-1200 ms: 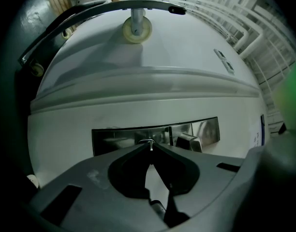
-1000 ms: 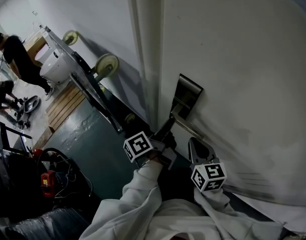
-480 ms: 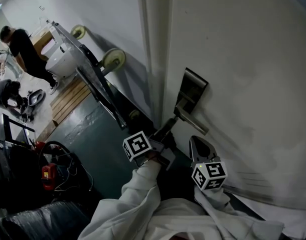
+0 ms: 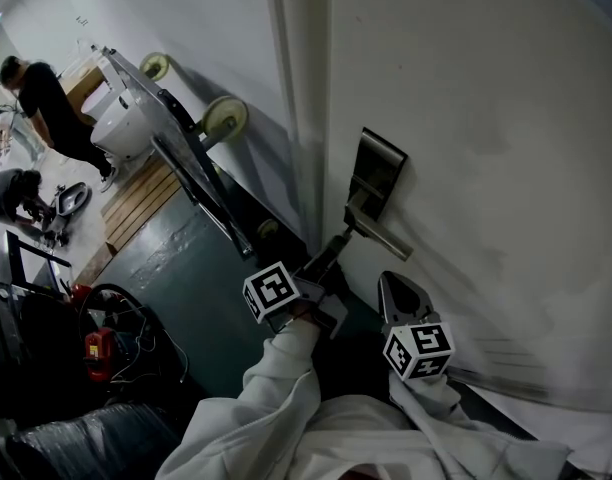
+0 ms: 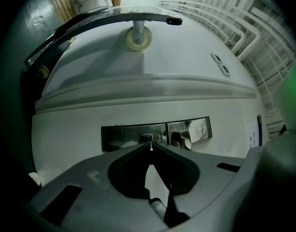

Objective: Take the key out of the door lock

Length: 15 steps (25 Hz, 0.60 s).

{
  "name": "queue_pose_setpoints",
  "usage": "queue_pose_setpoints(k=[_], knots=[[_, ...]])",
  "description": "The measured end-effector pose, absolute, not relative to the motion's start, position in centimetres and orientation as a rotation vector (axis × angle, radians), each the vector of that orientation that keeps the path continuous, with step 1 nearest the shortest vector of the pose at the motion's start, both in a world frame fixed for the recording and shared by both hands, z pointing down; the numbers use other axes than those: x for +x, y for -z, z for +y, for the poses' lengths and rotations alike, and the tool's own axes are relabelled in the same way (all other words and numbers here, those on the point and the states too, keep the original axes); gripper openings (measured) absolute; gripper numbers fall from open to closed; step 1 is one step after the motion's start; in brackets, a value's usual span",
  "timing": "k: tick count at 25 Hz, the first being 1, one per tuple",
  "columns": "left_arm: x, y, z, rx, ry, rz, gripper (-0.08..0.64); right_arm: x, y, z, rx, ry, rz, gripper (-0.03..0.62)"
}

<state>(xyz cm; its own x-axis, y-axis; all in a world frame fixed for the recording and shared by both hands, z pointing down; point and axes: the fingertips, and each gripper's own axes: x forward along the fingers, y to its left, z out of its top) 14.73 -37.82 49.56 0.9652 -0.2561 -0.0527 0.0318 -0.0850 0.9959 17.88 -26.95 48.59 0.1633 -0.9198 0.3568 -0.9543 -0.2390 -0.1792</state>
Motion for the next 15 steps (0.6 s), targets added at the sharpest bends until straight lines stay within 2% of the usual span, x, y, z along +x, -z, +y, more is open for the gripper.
queue_pose_setpoints(k=[15], knots=[[11.0, -50.5, -38.7, 1.689, 0.266, -0.282, 0.026, 16.1, -48.9, -27.3, 2.261, -0.613, -1.950, 0.052]])
